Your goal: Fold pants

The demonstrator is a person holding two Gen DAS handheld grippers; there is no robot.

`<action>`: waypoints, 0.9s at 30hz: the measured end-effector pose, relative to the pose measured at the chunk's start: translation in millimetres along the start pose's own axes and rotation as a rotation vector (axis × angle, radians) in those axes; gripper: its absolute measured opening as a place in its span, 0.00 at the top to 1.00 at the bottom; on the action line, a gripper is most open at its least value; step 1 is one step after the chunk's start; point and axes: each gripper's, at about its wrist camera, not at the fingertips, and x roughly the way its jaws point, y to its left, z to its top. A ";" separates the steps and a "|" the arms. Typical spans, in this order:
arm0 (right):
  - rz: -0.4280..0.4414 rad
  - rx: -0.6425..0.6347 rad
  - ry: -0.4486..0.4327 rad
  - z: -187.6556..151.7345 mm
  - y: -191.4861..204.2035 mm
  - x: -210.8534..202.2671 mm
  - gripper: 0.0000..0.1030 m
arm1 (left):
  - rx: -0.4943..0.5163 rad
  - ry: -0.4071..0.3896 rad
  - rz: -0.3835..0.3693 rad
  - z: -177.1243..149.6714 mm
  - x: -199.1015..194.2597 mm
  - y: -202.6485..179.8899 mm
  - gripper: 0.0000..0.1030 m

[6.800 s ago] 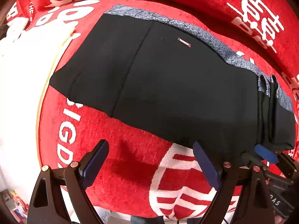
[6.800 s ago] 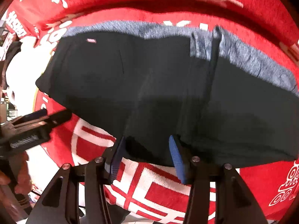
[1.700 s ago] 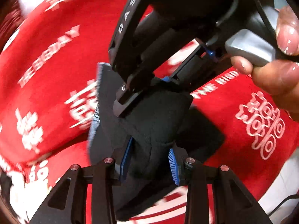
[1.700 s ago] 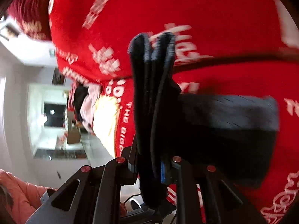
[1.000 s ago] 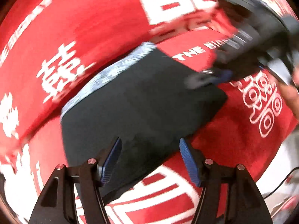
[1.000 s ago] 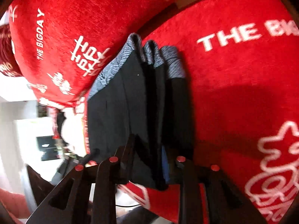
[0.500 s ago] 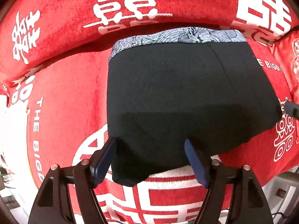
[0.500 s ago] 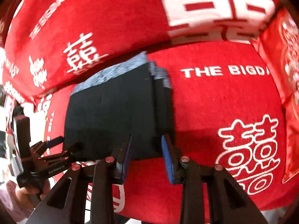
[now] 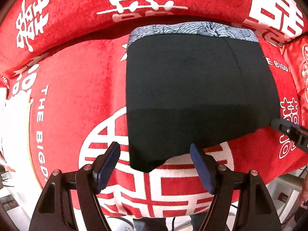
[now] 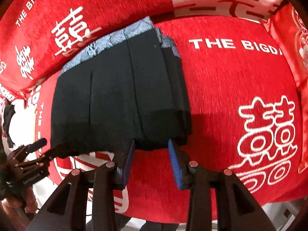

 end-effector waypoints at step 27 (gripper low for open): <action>0.083 0.054 0.010 6.5 -38.2 -13.9 0.26 | -0.020 -0.063 -0.097 20.3 -1.4 5.6 0.01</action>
